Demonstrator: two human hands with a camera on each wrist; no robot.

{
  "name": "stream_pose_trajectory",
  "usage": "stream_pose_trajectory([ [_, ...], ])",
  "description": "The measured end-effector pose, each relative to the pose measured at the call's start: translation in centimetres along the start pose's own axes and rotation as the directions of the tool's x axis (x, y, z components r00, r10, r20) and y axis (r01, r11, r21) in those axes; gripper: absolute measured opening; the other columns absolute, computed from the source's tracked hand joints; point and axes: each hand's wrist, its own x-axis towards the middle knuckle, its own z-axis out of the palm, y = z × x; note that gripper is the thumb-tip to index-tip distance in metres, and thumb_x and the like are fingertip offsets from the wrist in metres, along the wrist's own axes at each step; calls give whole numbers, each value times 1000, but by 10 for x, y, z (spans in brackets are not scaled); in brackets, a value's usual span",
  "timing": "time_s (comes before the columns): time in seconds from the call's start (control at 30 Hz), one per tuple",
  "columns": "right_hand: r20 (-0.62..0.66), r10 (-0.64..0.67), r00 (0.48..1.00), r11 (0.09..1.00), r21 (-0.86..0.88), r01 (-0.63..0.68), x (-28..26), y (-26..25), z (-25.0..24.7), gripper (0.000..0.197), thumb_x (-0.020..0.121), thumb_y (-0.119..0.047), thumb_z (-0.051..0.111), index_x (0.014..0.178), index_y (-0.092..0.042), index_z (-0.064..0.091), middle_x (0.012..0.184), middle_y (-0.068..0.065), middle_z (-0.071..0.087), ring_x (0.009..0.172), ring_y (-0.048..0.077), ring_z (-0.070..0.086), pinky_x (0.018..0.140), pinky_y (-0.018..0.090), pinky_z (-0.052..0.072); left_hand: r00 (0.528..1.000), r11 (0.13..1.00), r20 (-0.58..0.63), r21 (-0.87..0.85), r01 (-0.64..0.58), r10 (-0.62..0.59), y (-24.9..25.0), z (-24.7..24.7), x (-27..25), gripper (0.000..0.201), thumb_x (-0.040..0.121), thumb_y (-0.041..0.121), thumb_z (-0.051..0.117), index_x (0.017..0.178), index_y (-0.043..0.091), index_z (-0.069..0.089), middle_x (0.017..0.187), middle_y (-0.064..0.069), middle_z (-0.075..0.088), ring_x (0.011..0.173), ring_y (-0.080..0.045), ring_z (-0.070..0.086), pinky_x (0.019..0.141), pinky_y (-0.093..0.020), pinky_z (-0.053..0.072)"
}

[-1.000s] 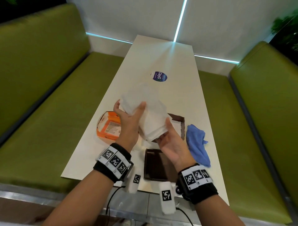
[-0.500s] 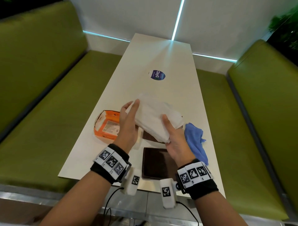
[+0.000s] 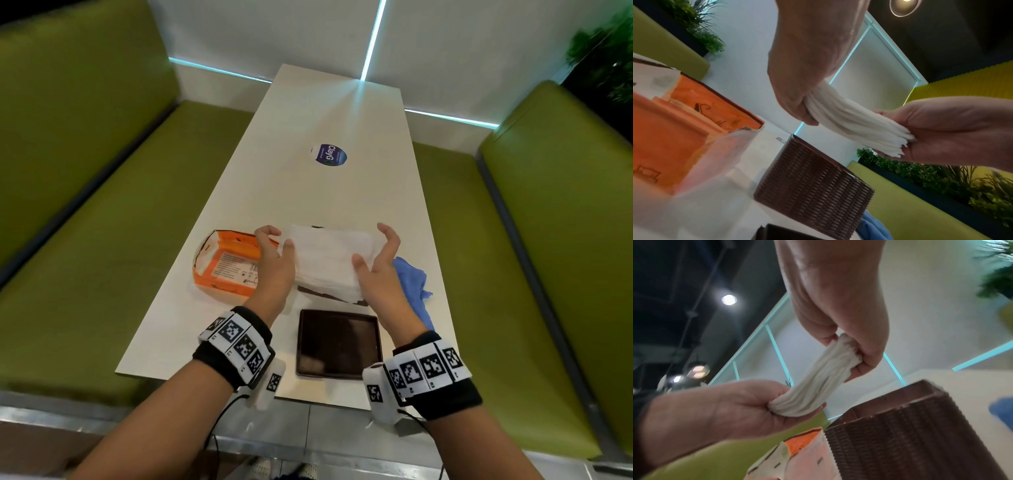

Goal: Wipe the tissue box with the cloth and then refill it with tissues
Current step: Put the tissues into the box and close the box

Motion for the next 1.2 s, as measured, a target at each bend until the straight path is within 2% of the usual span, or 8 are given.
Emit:
stream_pose_trajectory([
  [0.07, 5, -109, 994, 979, -171, 109, 1, -8, -8, 46, 99, -4, 39, 136, -30, 32, 92, 4, 54, 63, 12, 50, 51, 8, 42, 984, 995, 178, 98, 10, -27, 5, 0, 2, 15, 101, 18, 44, 101, 31, 52, 99, 5, 55, 87, -16, 53, 73, -31, 46],
  [0.1, 45, -143, 989, 963, -225, 150, 3, -12, -13, 42, 99, -2, 36, 132, -29, 41, 91, 2, 56, 63, 14, 49, 52, 9, 40, 962, 989, 271, 151, -4, -38, 9, -1, 4, 18, 101, 18, 45, 99, 31, 58, 105, 8, 58, 91, -17, 55, 78, -34, 48],
  [0.23, 219, -130, 967, 952, -245, 183, 13, -24, -35, 40, 97, -16, 49, 131, -35, 53, 130, -6, 55, 119, 16, 51, 105, 33, 41, 925, 978, 378, 172, -115, 42, 34, -4, 16, 23, 99, 16, 50, 112, 28, 65, 114, 9, 61, 98, -14, 56, 92, -36, 49],
  [0.3, 253, -160, 954, 931, -284, 231, 16, -36, -46, 50, 93, -14, 56, 140, -32, 47, 134, -8, 50, 128, 14, 44, 112, 32, 32, 930, 973, 353, 156, -169, 105, 45, -1, 21, 27, 98, 15, 50, 117, 27, 65, 119, 8, 62, 103, -13, 57, 95, -33, 48],
  [0.47, 87, -207, 975, 904, -363, 224, 35, -39, -58, 51, 89, -2, 59, 135, -23, 53, 137, -5, 54, 129, 14, 47, 109, 25, 33, 916, 909, 359, 295, -294, 180, 51, 18, 29, 32, 96, 8, 51, 123, 20, 64, 119, 6, 61, 93, -13, 57, 72, -14, 46],
  [0.63, 163, -100, 982, 823, -540, 174, 50, -4, -42, 47, 88, -1, 60, 132, -20, 54, 136, 0, 57, 123, 22, 53, 94, 19, 35, 894, 737, 448, 601, -311, 11, 24, 39, 39, 42, 95, 2, 45, 133, 13, 56, 143, -6, 51, 129, -22, 48, 97, -21, 36],
  [0.8, 187, -12, 982, 756, -641, 131, 61, 24, -28, 49, 90, -2, 56, 135, -20, 50, 134, 8, 56, 125, 27, 49, 95, 26, 38, 866, 643, 486, 701, -309, -113, -1, 49, 39, 47, 95, -2, 39, 140, 9, 47, 144, -16, 44, 126, -29, 49, 96, -25, 39],
  [1.2, 273, 79, 959, 497, -845, 199, 68, 30, 1, 43, 95, 0, 44, 137, -9, 45, 125, 21, 53, 117, 35, 53, 92, 37, 43, 878, 369, 464, 841, -396, -117, -17, 46, 39, 39, 97, -4, 36, 134, -2, 44, 133, -24, 47, 120, -34, 50, 95, -33, 42],
])
